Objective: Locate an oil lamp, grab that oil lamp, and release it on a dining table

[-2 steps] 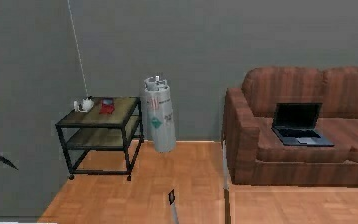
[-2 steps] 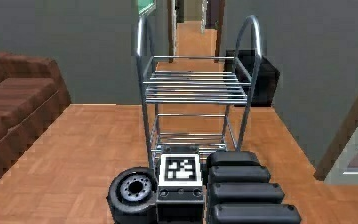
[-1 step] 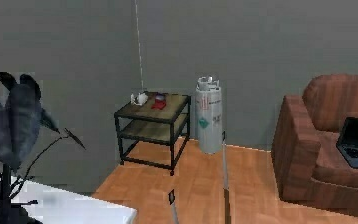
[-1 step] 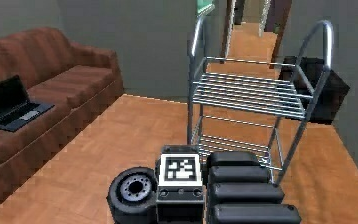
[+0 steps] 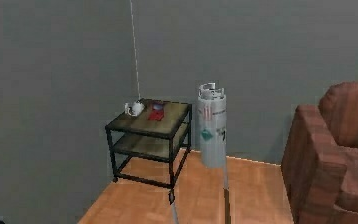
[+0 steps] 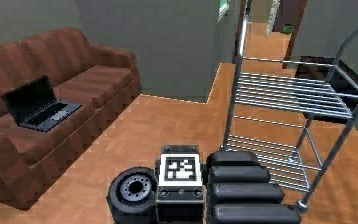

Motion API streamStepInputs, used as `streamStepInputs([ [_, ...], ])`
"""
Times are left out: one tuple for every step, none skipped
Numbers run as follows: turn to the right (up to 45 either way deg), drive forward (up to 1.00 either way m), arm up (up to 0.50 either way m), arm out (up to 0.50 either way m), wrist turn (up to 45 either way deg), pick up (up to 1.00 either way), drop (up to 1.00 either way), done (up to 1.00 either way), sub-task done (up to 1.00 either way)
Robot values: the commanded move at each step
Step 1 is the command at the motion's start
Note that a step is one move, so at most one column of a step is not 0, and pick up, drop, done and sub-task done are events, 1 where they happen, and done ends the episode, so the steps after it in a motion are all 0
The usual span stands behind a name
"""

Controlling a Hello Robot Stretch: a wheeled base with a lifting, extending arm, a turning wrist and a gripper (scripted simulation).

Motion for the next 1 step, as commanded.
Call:
streamStepInputs([
  [6.0,0.0,0.0,0.0,0.0,0.0,0.0,0.0,0.0],
])
